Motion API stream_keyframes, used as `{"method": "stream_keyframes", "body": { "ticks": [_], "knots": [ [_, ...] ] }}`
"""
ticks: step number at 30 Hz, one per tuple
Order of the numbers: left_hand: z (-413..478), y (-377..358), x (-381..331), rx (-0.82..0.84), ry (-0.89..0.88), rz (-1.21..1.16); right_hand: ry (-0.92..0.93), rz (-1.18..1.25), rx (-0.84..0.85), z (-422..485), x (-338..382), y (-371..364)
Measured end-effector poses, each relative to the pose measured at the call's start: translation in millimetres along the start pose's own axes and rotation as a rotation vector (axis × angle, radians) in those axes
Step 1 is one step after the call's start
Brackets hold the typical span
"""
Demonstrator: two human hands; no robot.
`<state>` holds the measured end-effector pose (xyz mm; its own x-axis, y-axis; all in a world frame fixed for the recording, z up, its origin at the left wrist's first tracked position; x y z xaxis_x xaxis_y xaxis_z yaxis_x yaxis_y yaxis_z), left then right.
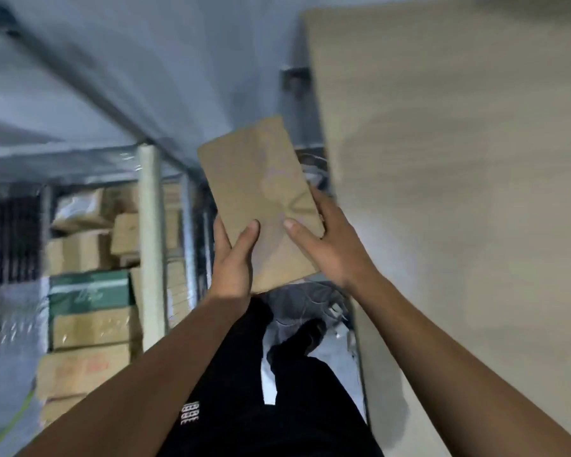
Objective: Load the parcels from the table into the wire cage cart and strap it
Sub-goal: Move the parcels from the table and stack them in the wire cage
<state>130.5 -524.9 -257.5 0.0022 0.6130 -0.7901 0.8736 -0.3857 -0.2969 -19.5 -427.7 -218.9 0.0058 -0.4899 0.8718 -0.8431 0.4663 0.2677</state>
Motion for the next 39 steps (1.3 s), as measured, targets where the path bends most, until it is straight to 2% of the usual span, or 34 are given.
{"method": "stream_keyframes", "body": {
  "ticks": [5,10,14,16,19,21,23,27,29,33,37,39],
  "knots": [
    [34,108,-58,-0.310,-0.067,-0.187,-0.030,-0.061,0.417,107,78,-127],
    [71,199,-82,-0.615,-0.128,-0.319,0.017,-0.257,0.629,185,117,-254],
    [107,263,-77,-0.733,-0.089,-0.331,0.061,-0.349,0.786,241,120,-334],
    [128,294,-61,-0.757,-0.025,-0.238,0.125,-0.502,0.830,276,116,-370],
    [166,341,-22,-0.807,0.075,0.277,0.241,-0.724,0.778,334,99,-409],
    [197,367,8,-0.787,0.127,0.555,0.296,-0.804,0.792,364,77,-430],
    [230,386,29,-0.719,0.132,0.700,0.407,-0.915,0.825,380,48,-445],
    [281,406,57,-0.776,0.006,0.637,0.398,-0.952,0.692,390,2,-462],
    [303,413,68,-0.756,-0.027,0.721,0.397,-0.996,0.622,400,-6,-464],
    [335,429,90,-0.574,0.066,1.020,0.411,-1.077,0.625,416,-10,-468],
    [351,437,108,-0.319,0.166,1.358,0.355,-1.062,0.628,424,-21,-473],
    [351,438,114,-0.285,0.162,1.445,0.367,-1.060,0.665,424,-25,-473]
  ]
}}
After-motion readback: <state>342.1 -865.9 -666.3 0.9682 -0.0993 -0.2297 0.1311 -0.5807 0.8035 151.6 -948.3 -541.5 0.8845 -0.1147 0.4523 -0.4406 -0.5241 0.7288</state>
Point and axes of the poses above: each hand's wrist, its own z-axis towards the middle knuckle, its own y-axis out of the back of the hand, x = y × z, the point moved 1 cm from there along z, towards the middle knuckle, and after that the axes turned 2 degrees about y, right-handed, at the moved point
